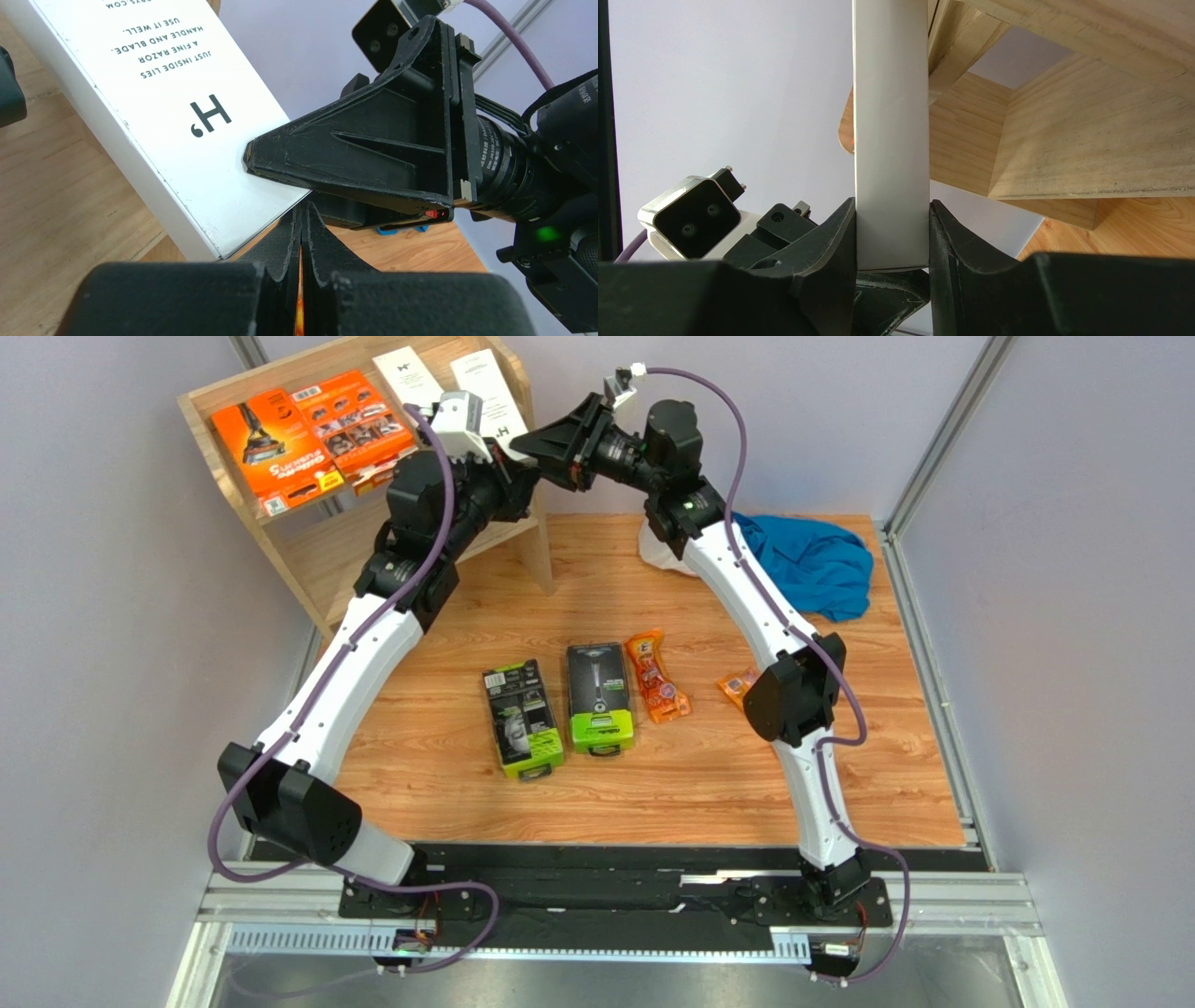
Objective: Place and organize the shaving razors onto the shelf
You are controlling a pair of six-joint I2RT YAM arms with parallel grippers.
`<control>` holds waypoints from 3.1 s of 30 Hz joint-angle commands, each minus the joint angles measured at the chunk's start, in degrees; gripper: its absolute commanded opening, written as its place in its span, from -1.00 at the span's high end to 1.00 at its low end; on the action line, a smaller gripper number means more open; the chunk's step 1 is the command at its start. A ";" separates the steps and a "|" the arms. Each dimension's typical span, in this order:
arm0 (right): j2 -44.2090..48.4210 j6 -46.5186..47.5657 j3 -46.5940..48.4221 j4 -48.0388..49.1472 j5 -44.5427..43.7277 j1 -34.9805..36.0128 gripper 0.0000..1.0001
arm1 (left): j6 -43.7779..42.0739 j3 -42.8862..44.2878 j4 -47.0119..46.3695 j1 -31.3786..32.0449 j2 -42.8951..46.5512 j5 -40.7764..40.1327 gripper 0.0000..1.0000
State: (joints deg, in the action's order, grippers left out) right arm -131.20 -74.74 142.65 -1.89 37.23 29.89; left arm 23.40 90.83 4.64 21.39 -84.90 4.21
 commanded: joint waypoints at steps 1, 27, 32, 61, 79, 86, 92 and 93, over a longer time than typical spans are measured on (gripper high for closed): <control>0.42 -1.37 1.05 4.70 1.09 0.17 0.90 | -2.04 3.21 -2.09 -1.00 -0.70 -0.96 1.00; -2.13 -3.83 2.55 6.72 0.47 0.35 -0.02 | -3.18 3.92 -11.32 -1.88 -3.69 -3.86 1.00; -1.08 -3.75 1.58 8.21 0.38 0.35 -0.13 | -2.66 4.88 -12.20 -2.31 -5.01 -4.03 1.00; 20.79 6.00 -29.16 8.75 2.23 -0.97 -0.36 | 2.44 14.82 -14.48 -6.80 -12.31 4.38 1.00; 44.53 34.71 -62.39 -22.35 -16.03 -0.80 -0.37 | 7.54 -9.78 -1.24 -5.48 12.21 19.68 -0.50; 47.26 49.93 -62.06 -44.68 -46.44 -0.88 -0.43 | 3.50 -20.92 9.95 1.19 16.34 21.37 -0.71; 44.89 54.00 -63.02 -50.49 -56.12 -1.06 -0.49 | 5.68 -32.80 9.07 5.77 19.68 20.93 -0.98; 44.02 54.00 -63.19 -50.84 -56.91 -1.06 -0.50 | 5.95 -34.21 7.94 5.86 20.04 21.28 -0.98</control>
State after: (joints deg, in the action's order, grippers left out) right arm -86.80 -26.02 78.81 -47.53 -8.95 29.04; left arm 28.51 60.42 13.15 26.48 -68.73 24.03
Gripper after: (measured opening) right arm 0.742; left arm 0.990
